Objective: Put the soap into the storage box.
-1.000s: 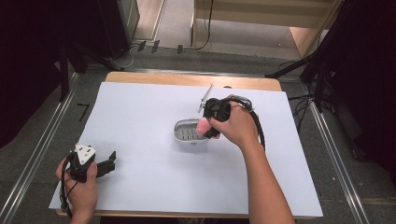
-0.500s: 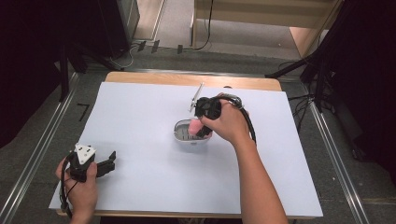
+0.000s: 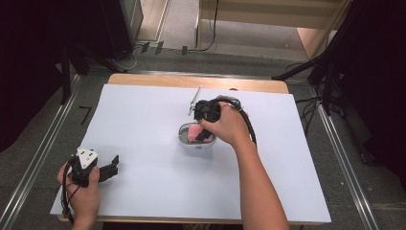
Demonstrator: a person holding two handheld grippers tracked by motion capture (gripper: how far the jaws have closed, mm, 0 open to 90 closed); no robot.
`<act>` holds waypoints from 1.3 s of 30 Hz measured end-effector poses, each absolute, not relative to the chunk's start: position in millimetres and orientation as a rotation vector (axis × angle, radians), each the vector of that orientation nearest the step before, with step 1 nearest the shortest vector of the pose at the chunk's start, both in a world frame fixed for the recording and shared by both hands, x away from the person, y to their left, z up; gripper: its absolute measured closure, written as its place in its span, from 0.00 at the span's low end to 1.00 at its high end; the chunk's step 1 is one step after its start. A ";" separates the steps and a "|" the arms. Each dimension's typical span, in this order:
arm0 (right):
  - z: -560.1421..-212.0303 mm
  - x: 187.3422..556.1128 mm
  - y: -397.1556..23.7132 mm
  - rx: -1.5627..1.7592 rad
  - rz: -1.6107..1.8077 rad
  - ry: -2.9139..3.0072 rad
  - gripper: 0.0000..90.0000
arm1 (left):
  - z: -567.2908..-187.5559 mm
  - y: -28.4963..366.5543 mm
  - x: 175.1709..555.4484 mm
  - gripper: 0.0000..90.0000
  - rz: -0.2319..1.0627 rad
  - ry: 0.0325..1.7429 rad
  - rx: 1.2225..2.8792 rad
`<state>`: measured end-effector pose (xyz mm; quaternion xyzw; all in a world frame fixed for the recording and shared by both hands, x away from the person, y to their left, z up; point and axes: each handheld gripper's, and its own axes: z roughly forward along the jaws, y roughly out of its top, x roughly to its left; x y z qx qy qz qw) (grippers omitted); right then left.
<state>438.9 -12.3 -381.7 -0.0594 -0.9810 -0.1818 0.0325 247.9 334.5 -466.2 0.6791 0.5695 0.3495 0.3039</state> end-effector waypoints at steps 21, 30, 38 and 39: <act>-373.7 430.4 -24.5 -0.247 -0.714 -3.010 0.39 | -466.3 335.1 248.1 0.15 0.916 1.509 1.794; -376.9 418.9 -46.6 -0.329 -0.743 -3.056 0.18 | -466.2 335.4 248.1 0.15 0.916 1.509 1.793; -381.1 408.6 -80.5 -0.421 -0.818 -3.082 0.17 | -466.3 334.6 247.9 0.15 0.924 1.508 1.798; -381.4 407.6 -83.6 -0.428 -0.824 -3.077 0.17 | -466.2 334.5 247.8 0.15 0.925 1.508 1.801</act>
